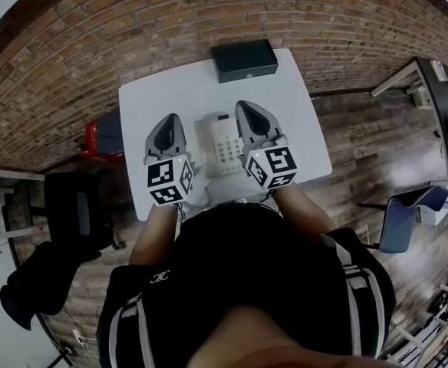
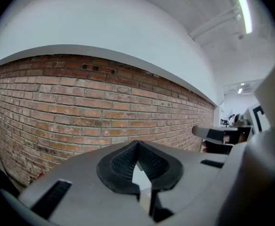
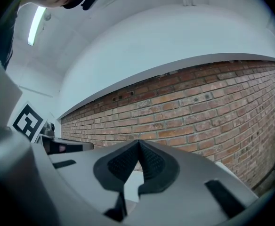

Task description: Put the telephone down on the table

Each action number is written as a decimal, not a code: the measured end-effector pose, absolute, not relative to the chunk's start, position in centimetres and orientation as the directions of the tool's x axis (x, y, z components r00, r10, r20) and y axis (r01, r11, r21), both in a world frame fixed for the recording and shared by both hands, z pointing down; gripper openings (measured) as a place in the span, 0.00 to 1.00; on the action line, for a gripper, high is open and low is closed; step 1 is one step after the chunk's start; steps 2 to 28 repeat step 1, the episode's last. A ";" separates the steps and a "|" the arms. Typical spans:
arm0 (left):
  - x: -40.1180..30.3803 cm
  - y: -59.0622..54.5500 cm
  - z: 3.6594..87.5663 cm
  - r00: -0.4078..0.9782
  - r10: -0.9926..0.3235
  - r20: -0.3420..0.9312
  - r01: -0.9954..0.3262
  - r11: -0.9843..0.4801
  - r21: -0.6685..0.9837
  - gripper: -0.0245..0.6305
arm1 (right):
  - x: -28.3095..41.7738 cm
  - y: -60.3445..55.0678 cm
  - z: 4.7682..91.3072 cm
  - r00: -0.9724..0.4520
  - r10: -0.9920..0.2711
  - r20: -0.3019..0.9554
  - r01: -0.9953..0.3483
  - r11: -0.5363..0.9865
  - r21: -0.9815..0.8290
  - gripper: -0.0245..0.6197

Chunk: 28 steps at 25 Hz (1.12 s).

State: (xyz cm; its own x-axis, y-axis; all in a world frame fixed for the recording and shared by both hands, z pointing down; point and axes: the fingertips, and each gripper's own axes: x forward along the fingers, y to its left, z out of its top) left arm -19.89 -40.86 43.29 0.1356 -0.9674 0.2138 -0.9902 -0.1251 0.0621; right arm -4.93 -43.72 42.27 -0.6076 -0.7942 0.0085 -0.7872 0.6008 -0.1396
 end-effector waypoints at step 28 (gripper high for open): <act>-20.0 -40.9 43.3 0.137 -0.967 0.215 -0.990 -0.125 0.067 0.04 | -5.1 -43.7 42.3 -0.609 -0.793 0.009 -0.786 0.602 -0.139 0.04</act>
